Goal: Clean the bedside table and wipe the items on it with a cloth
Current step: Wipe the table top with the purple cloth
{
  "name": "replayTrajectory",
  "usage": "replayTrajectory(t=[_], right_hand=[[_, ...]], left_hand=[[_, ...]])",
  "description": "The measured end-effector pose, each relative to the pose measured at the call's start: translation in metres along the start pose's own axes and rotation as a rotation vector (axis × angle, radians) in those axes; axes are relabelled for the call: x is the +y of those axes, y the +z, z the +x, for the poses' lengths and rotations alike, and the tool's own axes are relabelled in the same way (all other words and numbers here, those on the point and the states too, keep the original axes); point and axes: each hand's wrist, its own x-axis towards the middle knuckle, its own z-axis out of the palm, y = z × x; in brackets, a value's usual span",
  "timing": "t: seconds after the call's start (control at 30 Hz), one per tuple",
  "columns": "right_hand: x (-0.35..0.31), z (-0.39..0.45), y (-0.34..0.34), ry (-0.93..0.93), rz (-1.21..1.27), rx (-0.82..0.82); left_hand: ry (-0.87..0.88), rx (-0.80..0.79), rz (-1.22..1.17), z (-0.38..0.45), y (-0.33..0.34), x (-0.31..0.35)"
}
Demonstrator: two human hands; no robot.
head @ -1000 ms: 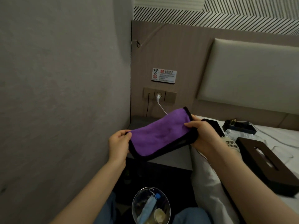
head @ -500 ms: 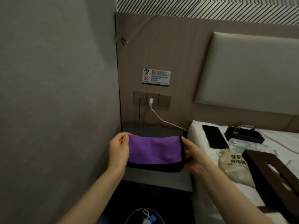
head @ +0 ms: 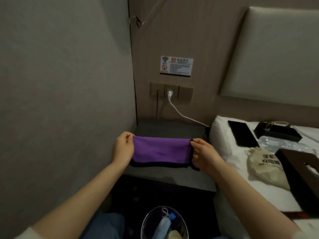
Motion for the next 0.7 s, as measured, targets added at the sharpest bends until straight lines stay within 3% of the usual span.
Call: replayTrajectory(t=[0.2, 0.33, 0.53, 0.6, 0.7], right_hand=[[0.043, 0.012, 0.037, 0.157, -0.039, 0.019], [0.075, 0.031, 0.049, 0.184, -0.127, 0.098], [0.096, 0.066, 0.065, 0.177, -0.033, 0.155], [0.093, 0.08, 0.068, 0.141, -0.022, 0.209], [0.098, 0.097, 0.062, 0.078, -0.451, 0.208]], left_hand=[[-0.436, -0.128, -0.171, 0.01, 0.001, -0.064], [-0.549, -0.134, -0.177, 0.015, 0.004, -0.1], [-0.444, -0.038, -0.026, 0.045, 0.016, -0.112], [-0.336, -0.044, 0.179, 0.056, 0.016, -0.107], [-0.088, -0.152, 0.665, 0.053, 0.019, -0.109]])
